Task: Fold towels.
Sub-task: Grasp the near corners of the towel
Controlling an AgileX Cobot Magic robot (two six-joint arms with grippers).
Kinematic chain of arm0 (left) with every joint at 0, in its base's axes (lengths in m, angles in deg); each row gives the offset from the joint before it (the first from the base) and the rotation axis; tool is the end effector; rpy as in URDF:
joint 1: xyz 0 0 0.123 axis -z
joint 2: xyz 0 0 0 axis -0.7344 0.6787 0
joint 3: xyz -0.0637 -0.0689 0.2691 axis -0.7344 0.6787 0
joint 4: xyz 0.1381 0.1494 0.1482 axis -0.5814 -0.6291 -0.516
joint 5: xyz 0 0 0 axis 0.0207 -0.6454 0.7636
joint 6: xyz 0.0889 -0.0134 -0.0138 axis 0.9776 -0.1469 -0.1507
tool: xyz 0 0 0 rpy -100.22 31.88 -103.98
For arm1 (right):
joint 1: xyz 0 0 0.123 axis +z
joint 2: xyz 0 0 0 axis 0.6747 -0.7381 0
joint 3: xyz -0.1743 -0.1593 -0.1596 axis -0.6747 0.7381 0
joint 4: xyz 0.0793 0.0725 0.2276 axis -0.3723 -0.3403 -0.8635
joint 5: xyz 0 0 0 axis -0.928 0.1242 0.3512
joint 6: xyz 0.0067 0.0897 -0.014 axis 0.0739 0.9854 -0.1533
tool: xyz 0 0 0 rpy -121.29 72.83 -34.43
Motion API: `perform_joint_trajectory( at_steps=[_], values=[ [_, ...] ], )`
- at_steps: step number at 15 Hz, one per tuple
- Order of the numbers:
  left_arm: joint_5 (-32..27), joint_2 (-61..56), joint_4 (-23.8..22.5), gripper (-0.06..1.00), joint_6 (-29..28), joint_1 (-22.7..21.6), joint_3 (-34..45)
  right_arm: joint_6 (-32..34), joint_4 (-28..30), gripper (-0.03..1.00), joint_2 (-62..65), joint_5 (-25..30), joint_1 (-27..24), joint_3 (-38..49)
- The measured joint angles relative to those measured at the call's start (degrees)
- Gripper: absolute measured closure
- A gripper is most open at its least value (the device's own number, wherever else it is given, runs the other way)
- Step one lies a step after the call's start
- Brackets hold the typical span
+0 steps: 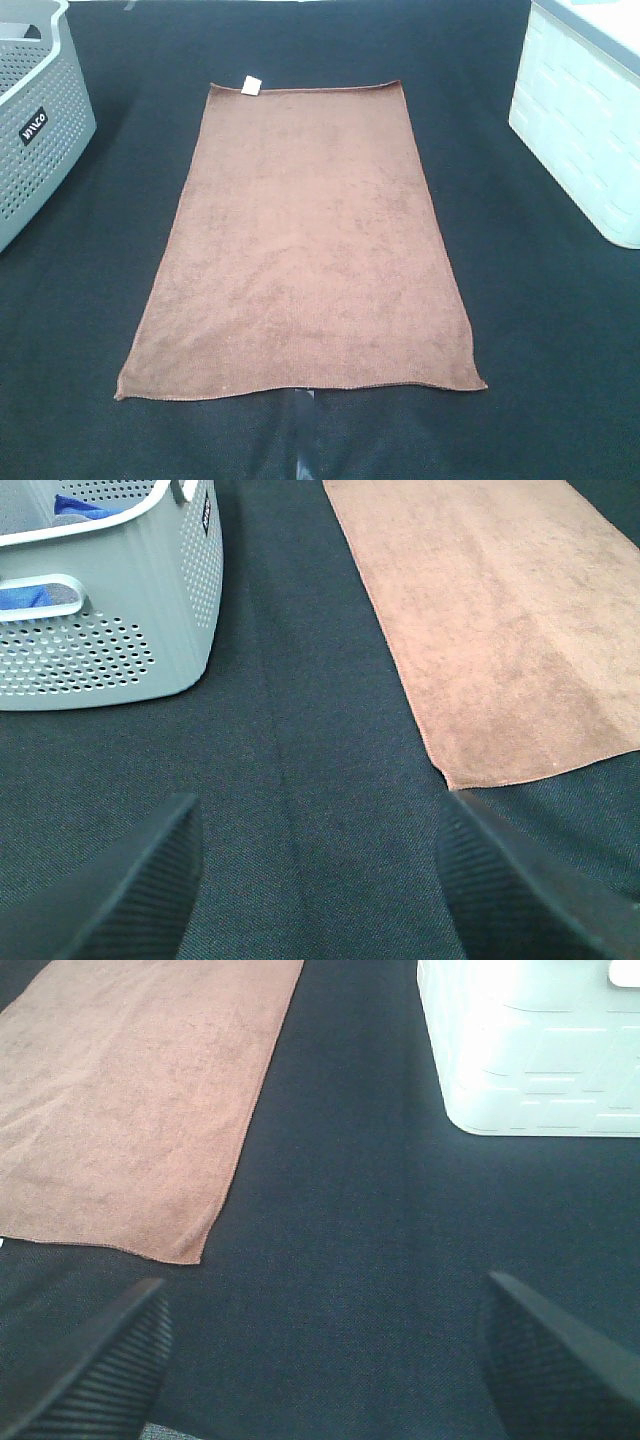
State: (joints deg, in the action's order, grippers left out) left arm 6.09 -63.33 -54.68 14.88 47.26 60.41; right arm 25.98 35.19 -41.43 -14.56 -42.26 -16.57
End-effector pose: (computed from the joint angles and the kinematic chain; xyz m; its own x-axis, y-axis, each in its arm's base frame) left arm -0.0060 -0.0115 0.2784 -0.4334 0.0621 -0.8991 0.1410 0.9900 0.0004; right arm -0.0092 0.0125 0.2800 -0.4398 -0.0949 -0.8931 -0.1676 0.9856 -0.0222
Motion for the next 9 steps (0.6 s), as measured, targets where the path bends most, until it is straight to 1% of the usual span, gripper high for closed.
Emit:
perform_joint_trajectory(
  at_steps=[9],
  values=[
    [0.0, 0.0, 0.0, 0.3, 0.0, 0.0, 0.0, 0.0, 0.0, 0.19, 0.0, 0.0, 0.0, 0.0]
  ],
)
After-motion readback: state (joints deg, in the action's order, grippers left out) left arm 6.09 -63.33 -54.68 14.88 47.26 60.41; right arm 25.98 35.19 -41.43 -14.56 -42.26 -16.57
